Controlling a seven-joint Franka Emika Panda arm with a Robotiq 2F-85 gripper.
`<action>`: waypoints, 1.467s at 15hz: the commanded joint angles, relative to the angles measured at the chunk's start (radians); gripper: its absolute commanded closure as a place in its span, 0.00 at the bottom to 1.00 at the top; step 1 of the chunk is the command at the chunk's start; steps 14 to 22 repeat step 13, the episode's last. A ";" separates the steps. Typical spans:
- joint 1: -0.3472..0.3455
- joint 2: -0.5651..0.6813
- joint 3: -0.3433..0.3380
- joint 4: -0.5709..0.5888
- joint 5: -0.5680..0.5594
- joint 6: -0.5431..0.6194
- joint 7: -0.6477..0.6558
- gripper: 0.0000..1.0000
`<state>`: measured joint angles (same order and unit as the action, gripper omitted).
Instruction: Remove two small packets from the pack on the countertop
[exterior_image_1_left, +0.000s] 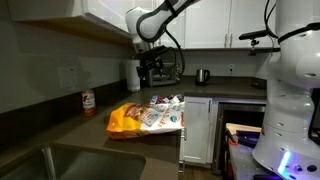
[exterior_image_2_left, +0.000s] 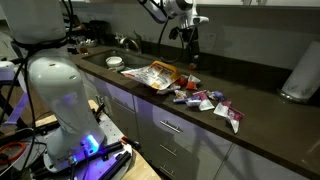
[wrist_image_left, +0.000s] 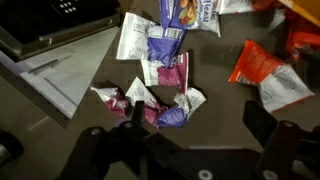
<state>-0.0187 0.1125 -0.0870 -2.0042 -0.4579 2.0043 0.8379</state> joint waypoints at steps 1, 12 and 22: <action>-0.002 -0.130 0.026 -0.058 0.084 0.006 -0.204 0.00; 0.014 -0.313 0.039 -0.070 0.408 -0.074 -0.834 0.00; 0.018 -0.312 0.036 -0.062 0.435 -0.088 -0.886 0.00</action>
